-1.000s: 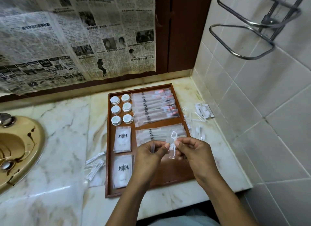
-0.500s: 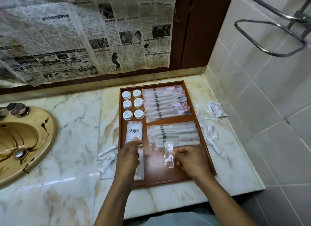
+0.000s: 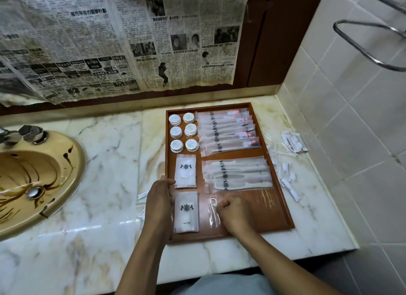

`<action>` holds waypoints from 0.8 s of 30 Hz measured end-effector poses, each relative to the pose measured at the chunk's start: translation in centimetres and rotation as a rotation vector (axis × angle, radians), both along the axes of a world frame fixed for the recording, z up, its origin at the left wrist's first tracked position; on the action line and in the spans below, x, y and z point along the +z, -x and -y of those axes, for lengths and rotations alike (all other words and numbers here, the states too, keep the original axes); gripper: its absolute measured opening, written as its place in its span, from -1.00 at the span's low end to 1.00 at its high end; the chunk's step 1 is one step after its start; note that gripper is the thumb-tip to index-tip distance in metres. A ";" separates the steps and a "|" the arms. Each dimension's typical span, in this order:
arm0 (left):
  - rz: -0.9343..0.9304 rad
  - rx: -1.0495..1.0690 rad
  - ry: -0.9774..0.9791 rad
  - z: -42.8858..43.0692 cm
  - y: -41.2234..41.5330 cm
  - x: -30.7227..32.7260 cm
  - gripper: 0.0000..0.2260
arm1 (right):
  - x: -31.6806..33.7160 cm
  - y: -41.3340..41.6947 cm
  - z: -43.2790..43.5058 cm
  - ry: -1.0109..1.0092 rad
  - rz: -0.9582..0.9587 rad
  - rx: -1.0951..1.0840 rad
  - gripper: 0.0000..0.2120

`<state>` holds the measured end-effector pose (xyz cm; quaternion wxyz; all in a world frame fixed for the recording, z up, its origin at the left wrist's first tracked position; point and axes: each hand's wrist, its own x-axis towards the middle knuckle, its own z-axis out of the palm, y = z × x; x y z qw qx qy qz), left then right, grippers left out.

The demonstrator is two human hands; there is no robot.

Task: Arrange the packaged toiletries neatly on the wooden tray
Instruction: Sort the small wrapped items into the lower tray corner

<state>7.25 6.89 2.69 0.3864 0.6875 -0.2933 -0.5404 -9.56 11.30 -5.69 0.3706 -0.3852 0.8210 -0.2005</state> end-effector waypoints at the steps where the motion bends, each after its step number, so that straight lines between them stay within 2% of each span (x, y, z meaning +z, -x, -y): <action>1: -0.005 -0.002 0.003 -0.1 -0.1 0.1 -0.66 | -0.1 -0.1 0.0 -0.001 -0.012 -0.005 -0.80; 5: 0.006 -0.057 0.030 -0.5 -0.2 0.7 -0.72 | -0.1 -0.3 -0.1 0.003 -0.043 0.008 -0.80; 15: 0.034 -0.117 0.092 -0.1 -0.5 -1.2 -0.70 | -0.2 -0.2 -0.3 0.034 -0.032 0.021 -0.82; 18: 0.206 -0.208 0.178 0.2 -0.2 -2.6 -0.90 | -0.3 0.5 -0.3 0.048 0.003 0.037 -0.88; 20: 0.410 -0.356 0.310 0.6 0.2 -3.4 -0.88 | 0.1 1.9 -0.1 0.161 -0.067 0.072 -0.92; 21: 0.541 -0.458 0.379 0.9 0.3 -3.7 -0.83 | 0.4 3.0 0.0 0.265 -0.184 0.113 -0.87; 23: 0.809 -0.661 0.482 1.7 1.0 -4.2 -0.71 | 0.6 5.8 0.6 0.414 -0.448 0.242 -0.56; 24: 0.920 -0.752 0.516 2.2 1.4 -4.4 -0.65 | 0.7 7.3 1.0 0.409 -0.522 0.314 -0.41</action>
